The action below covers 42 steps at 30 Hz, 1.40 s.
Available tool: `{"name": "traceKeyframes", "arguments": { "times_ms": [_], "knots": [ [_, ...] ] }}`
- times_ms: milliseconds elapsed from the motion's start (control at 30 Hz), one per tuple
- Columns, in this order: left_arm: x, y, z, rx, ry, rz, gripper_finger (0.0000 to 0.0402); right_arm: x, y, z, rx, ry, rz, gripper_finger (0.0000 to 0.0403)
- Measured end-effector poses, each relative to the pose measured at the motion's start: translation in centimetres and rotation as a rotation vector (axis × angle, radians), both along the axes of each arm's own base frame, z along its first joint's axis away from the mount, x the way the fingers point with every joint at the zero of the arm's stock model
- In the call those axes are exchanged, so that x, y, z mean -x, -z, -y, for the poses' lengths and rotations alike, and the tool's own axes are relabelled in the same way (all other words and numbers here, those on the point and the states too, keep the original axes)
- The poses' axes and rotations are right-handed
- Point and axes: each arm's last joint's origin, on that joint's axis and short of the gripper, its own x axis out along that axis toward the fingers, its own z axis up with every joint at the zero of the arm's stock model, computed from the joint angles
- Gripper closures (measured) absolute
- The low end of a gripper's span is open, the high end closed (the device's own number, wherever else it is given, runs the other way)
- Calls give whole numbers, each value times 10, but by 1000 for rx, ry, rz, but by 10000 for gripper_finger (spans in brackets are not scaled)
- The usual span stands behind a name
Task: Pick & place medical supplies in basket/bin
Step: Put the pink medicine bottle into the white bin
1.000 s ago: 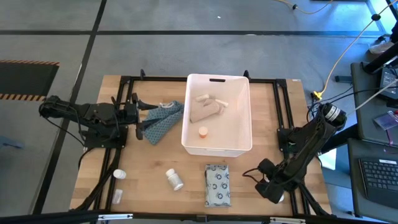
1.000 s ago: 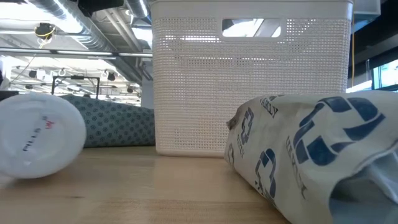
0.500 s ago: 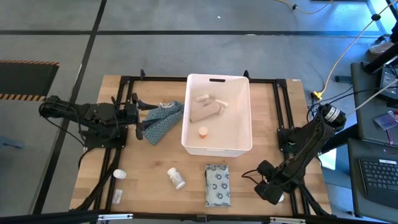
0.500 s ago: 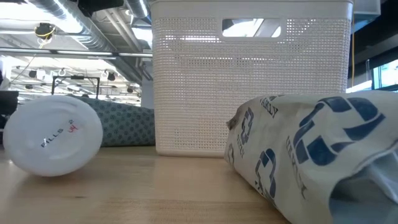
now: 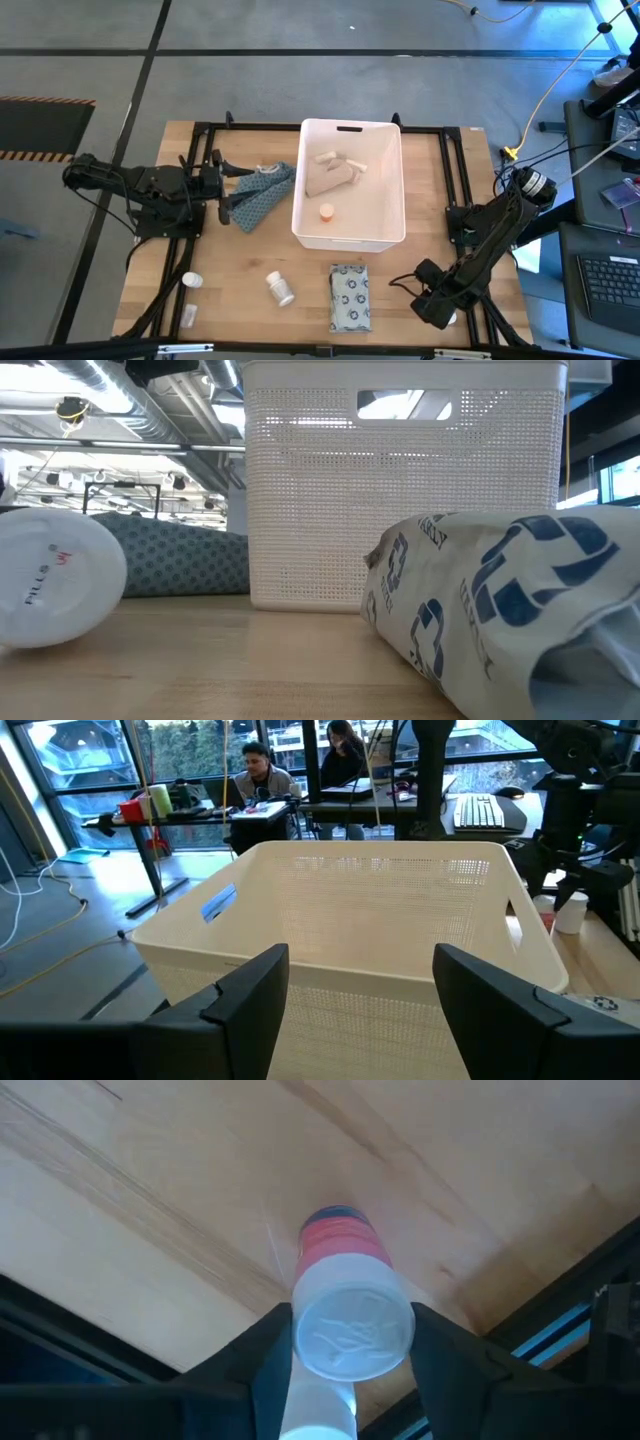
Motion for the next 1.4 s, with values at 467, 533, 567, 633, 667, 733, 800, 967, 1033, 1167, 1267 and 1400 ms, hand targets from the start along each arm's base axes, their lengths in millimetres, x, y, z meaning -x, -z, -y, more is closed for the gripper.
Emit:
{"name": "traceKeyframes", "arguments": {
  "times_ms": [467, 533, 567, 633, 667, 733, 800, 967, 1033, 1167, 1267, 1400],
  "knots": [
    [0, 0, 0, 0, 0, 0, 160, -9, -34, 9, -94, -148, 132, 228],
    [0, 0, 0, 0, 0, 0, 160, -14, -47, 11, -83, -215, 219, 228],
    [0, 0, 0, 0, 0, -1, 160, -18, -55, 12, -71, -256, 275, 228],
    [0, 0, 0, 0, 0, 0, 160, -27, -72, 17, -20, -342, 397, 227],
    [0, 0, 0, 0, 0, 0, 160, -32, -81, 19, 13, -388, 458, 227],
    [0, 0, 0, 0, 0, 0, 160, -42, -101, 24, 86, -486, 568, 227],
    [0, 0, 0, 0, 0, -1, 160, -52, -125, 29, 152, -569, 670, 227],
    [0, 0, 0, 0, 0, -1, 160, -73, -180, 52, 305, -716, 846, 227],
    [0, 0, 0, 0, 0, -1, 160, -82, -196, 68, 415, -737, 876, 227],
    [0, 0, 0, 0, 0, -1, 160, -102, -214, 110, 552, -732, 858, 227],
    [0, 0, 0, 0, 1, -1, 160, -116, -213, 143, 540, -720, 804, 227],
    [0, 0, 0, -1, 1, -1, 160, -135, -198, 183, 506, -682, 680, 227]
  ]
}}
